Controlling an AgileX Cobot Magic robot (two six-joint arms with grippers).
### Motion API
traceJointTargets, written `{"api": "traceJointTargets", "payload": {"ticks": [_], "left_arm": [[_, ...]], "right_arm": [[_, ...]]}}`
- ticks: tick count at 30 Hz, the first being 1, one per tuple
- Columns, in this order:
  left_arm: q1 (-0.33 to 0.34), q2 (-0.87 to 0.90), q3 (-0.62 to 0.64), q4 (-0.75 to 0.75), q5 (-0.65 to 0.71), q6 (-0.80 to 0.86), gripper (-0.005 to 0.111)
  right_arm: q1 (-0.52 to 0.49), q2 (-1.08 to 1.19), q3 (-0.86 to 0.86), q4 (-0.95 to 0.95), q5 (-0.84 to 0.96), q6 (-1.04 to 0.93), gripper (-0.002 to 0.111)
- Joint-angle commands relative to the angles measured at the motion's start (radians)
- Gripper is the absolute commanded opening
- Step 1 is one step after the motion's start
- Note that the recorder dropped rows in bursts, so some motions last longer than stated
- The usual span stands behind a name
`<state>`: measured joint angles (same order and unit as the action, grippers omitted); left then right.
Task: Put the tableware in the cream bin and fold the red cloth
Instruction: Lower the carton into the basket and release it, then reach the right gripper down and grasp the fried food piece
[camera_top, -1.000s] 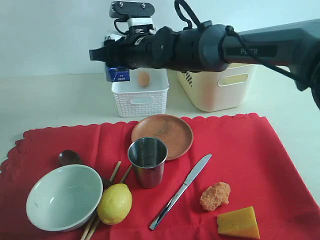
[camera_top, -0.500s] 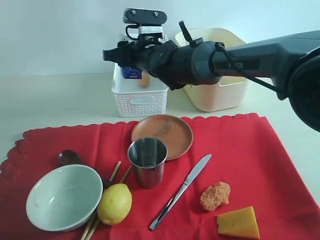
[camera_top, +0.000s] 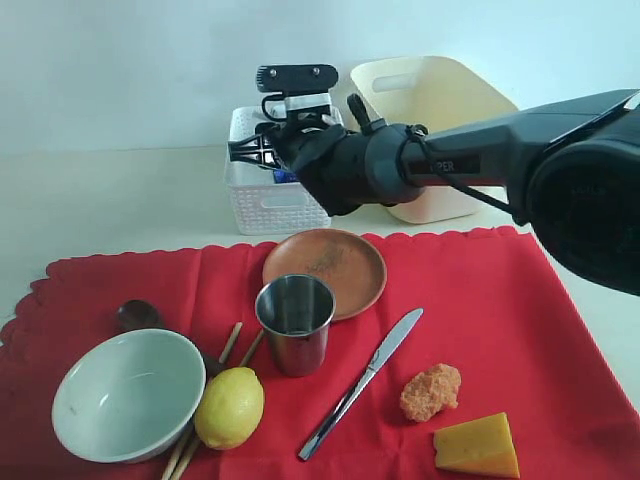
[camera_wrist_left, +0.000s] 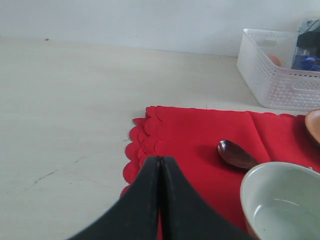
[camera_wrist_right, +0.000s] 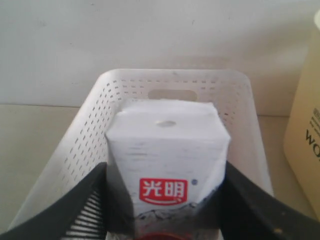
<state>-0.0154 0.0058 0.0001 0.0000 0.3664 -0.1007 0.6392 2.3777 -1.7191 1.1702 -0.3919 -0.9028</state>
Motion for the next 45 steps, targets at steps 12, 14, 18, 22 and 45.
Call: {"api": "traceJointTargets", "payload": {"ticks": [12,14,18,22,45], "left_arm": [[-0.005,-0.006,0.0,0.0,-0.008,-0.002,0.001],[-0.005,-0.006,0.0,0.0,-0.008,-0.002,0.001],[-0.005,-0.006,0.0,0.0,-0.008,-0.002,0.001],[-0.005,-0.006,0.0,0.0,-0.008,-0.002,0.001],[-0.005,-0.006,0.0,0.0,-0.008,-0.002,0.001]], "right_arm": [[0.0,-0.023,-0.013,0.055,-0.019,-0.142,0.07],[0.0,-0.039,-0.013,0.138,-0.019,-0.21,0.073],[0.0,-0.08,-0.013,0.393,-0.019,-0.461,0.074],[0.005,-0.137,-0.006,0.574,-0.022,-0.755,0.074],[0.105,-0.871,0.704,0.574,-0.104,-0.976,0.074]]}}
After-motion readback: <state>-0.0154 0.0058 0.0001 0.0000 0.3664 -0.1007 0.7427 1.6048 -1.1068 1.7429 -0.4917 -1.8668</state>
